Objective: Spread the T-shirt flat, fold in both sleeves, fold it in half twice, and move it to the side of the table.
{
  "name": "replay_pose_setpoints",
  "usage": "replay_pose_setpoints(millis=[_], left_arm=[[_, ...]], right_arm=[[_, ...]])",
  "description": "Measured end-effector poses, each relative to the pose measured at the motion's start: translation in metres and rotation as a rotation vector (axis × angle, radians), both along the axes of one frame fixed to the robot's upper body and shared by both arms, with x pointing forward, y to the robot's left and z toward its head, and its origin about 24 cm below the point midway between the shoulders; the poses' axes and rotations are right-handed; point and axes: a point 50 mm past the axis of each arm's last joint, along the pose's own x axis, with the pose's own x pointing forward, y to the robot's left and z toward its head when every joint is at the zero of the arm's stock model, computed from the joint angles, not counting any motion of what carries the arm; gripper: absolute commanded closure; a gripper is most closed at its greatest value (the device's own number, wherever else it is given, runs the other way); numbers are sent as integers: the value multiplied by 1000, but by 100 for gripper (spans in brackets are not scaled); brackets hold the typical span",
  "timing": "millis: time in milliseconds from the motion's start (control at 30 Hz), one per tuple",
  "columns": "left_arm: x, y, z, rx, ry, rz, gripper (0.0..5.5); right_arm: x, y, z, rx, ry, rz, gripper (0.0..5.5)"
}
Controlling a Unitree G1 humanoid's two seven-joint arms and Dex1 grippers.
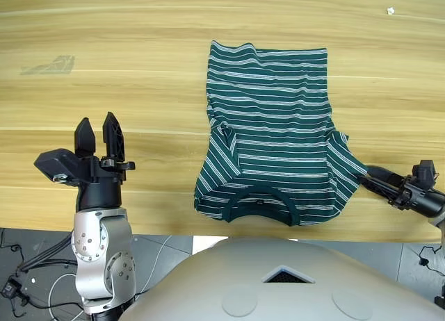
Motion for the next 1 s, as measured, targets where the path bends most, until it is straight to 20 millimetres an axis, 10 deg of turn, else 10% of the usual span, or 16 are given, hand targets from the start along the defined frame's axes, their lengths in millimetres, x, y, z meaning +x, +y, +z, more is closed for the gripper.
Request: replay_pose_setpoints(millis=[367, 1000], left_arm=[[1, 0, -6, -3, 25, -7, 297], [3, -11, -16, -16, 43, -61, 297]], right_arm=[[0, -1, 0, 9, -21, 24, 542], [32, 55, 51, 56, -307, 306, 547]])
